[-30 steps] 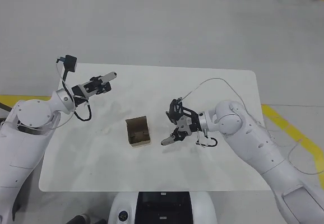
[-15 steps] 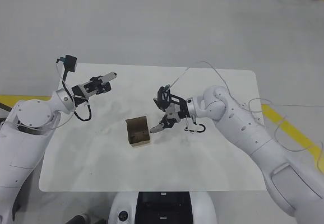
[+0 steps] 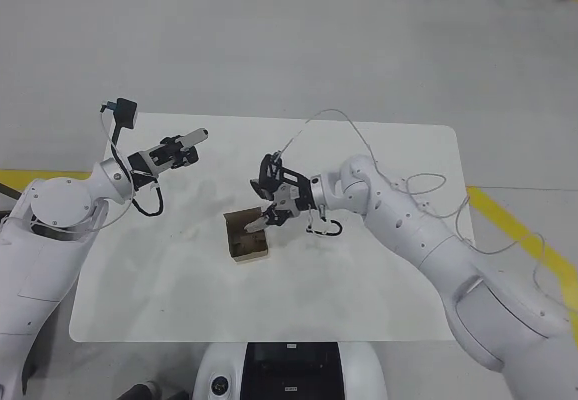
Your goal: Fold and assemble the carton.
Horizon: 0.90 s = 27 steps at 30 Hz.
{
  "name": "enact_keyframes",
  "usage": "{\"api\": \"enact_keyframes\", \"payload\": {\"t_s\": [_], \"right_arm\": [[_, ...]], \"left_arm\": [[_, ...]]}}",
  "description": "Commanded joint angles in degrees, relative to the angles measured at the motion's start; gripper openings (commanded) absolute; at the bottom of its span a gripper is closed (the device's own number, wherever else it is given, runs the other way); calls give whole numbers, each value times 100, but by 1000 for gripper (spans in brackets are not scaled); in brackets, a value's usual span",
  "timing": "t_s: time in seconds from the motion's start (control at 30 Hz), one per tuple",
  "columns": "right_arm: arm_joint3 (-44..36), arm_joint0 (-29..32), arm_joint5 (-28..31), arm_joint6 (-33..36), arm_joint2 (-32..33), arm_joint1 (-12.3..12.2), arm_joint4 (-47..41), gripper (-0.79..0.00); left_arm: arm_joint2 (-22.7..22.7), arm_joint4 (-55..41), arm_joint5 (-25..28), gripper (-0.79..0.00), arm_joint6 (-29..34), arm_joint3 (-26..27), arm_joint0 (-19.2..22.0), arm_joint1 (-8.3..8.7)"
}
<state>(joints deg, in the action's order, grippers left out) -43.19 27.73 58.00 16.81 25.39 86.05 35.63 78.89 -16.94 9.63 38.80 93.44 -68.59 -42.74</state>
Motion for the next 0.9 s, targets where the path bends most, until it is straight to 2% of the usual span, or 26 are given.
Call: {"api": "enact_keyframes", "payload": {"t_s": [0.0, 0.17, 0.33, 0.53, 0.7, 0.87], "right_arm": [[132, -30, 0, -53, -25, 63, -73, -496], [400, -107, 0, 32, -38, 169, -249, -785], [471, -141, 0, 151, 61, 174, -532, -785], [467, -19, -39, 113, 519, 16, -1401, -785], [224, 313, -499, 283, 1128, -276, -2298, -785], [-750, 1016, -1233, 477, 1888, -697, -2731, -785]], "left_arm": [[0, 0, 0, 0, 0, 0, 0, 0], [0, 0, 0, 0, 0, 0, 0, 0], [0, 0, 0, 0, 0, 0, 0, 0], [0, 0, 0, 0, 0, 0, 0, 0], [0, 0, 0, 0, 0, 0, 0, 0], [0, 0, 0, 0, 0, 0, 0, 0]]}}
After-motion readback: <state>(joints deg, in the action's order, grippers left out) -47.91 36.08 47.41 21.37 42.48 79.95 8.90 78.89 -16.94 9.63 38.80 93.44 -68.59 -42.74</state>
